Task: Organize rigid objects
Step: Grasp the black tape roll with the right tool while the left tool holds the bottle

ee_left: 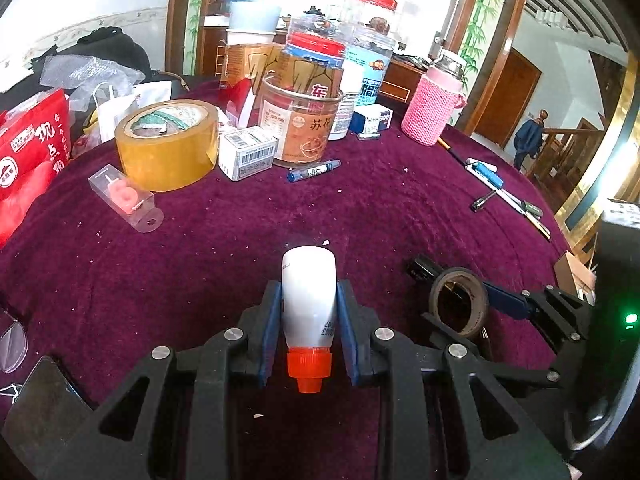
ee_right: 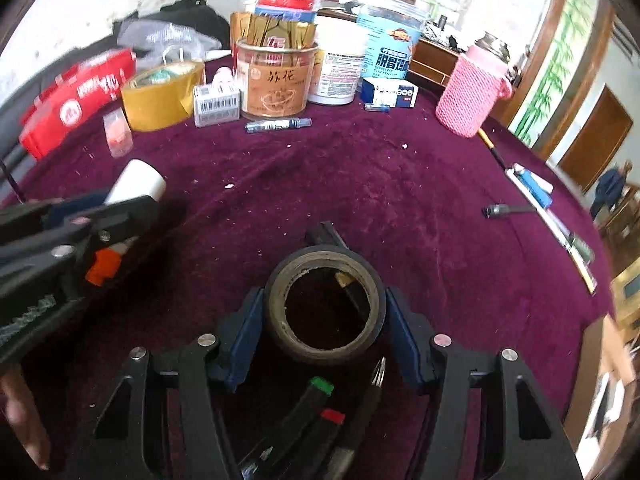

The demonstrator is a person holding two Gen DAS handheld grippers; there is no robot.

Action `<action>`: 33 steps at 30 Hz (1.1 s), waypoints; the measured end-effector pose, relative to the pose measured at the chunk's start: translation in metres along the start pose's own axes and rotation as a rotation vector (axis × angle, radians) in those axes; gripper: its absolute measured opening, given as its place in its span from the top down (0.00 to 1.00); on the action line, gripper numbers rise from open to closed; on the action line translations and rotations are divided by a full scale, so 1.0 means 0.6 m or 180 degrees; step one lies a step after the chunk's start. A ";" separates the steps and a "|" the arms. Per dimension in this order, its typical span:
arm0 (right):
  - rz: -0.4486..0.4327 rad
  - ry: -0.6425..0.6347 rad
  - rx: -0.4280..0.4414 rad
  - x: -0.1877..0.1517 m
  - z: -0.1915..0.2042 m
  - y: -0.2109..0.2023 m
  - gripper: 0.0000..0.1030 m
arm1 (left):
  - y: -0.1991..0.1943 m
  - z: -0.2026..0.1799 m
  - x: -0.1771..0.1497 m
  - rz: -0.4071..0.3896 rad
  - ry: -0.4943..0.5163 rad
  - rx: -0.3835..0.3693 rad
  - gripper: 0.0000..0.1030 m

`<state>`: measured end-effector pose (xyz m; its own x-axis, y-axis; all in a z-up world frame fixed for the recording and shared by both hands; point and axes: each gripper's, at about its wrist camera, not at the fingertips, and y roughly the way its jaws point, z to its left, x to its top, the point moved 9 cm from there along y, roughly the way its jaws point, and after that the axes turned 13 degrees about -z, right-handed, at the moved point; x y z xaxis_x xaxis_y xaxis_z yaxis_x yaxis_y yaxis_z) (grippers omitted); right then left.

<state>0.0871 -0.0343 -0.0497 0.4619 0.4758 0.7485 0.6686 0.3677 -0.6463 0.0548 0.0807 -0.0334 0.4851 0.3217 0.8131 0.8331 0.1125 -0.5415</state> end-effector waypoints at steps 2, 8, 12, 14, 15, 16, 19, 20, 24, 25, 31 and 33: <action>-0.0075 0.0119 0.0041 -0.001 -0.007 -0.021 0.48 | -0.002 -0.005 0.000 -0.0017 0.0038 -0.0006 0.76; -0.0406 0.0486 0.0169 -0.014 -0.028 -0.117 0.48 | -0.020 -0.051 0.003 -0.0210 0.0397 -0.0120 0.76; -0.0537 0.0694 0.0130 -0.042 -0.051 -0.159 0.48 | -0.041 -0.094 0.004 -0.0403 0.0717 -0.0241 0.76; -0.0569 0.0825 0.0129 -0.059 -0.062 -0.171 0.48 | -0.054 -0.113 0.006 -0.0538 0.0889 -0.0275 0.76; -0.0575 0.0882 0.0121 -0.067 -0.068 -0.176 0.48 | -0.059 -0.119 0.006 -0.0583 0.0949 -0.0294 0.76; -0.0581 0.0939 0.0101 -0.073 -0.075 -0.178 0.48 | -0.065 -0.127 0.007 -0.0643 0.1023 -0.0300 0.76; -0.0557 0.1086 0.0085 -0.089 -0.090 -0.180 0.48 | -0.076 -0.140 0.006 -0.0759 0.1176 -0.0279 0.76; -0.0562 0.1102 0.0070 -0.091 -0.092 -0.181 0.48 | -0.079 -0.144 0.005 -0.0799 0.1223 -0.0261 0.76; -0.0595 0.1120 0.0043 -0.098 -0.097 -0.192 0.48 | -0.086 -0.155 0.007 -0.0914 0.1352 -0.0202 0.76; -0.0598 0.1128 0.0037 -0.099 -0.097 -0.194 0.48 | -0.088 -0.157 0.007 -0.0935 0.1368 -0.0197 0.76; -0.0580 0.1158 0.0027 -0.113 -0.096 -0.205 0.48 | -0.103 -0.161 0.012 -0.1053 0.1396 -0.0163 0.76; -0.0575 0.1171 0.0017 -0.115 -0.097 -0.207 0.48 | -0.107 -0.162 0.013 -0.1083 0.1404 -0.0155 0.76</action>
<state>0.0060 -0.1595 -0.0126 0.5155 0.0859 0.8526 0.7555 0.4239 -0.4996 0.0311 -0.0152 0.0285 0.2431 -0.1503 0.9583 0.9684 0.0944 -0.2308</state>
